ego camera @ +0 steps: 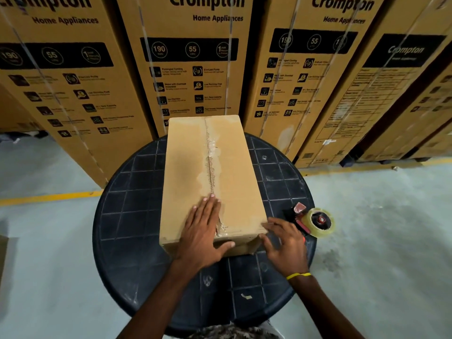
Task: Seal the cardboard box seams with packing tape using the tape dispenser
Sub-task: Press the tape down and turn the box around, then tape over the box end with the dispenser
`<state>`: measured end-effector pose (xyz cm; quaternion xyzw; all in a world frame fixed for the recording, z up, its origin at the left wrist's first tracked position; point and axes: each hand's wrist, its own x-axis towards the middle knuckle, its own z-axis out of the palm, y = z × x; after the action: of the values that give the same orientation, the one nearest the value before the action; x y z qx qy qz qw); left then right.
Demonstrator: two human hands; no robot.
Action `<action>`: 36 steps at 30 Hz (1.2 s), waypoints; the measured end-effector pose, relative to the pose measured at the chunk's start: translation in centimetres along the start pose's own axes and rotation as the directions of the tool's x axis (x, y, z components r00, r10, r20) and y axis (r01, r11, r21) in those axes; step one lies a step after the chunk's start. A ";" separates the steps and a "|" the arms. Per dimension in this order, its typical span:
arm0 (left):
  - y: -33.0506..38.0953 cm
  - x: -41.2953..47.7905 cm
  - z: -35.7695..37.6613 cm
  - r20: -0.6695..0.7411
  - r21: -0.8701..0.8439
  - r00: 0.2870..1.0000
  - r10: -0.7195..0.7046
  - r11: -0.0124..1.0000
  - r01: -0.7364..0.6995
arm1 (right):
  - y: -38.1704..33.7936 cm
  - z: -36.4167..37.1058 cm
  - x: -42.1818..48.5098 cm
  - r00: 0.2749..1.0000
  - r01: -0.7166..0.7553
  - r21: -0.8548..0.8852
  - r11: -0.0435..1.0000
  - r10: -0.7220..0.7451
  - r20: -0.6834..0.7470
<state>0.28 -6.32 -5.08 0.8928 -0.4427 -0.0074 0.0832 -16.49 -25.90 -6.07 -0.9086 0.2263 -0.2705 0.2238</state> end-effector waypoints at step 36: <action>6.6 2.1 0.5 0.022 -0.058 0.976 -0.217 0.974 0.218 | 14.1 -8.6 5.2 0.409 -0.777 0.504 -0.377 0.305 0.860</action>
<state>-3.69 -11.97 -4.38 0.9330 -0.3423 -0.0365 0.1051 -21.79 -42.40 -5.01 -0.2666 0.3681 -0.0115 0.8907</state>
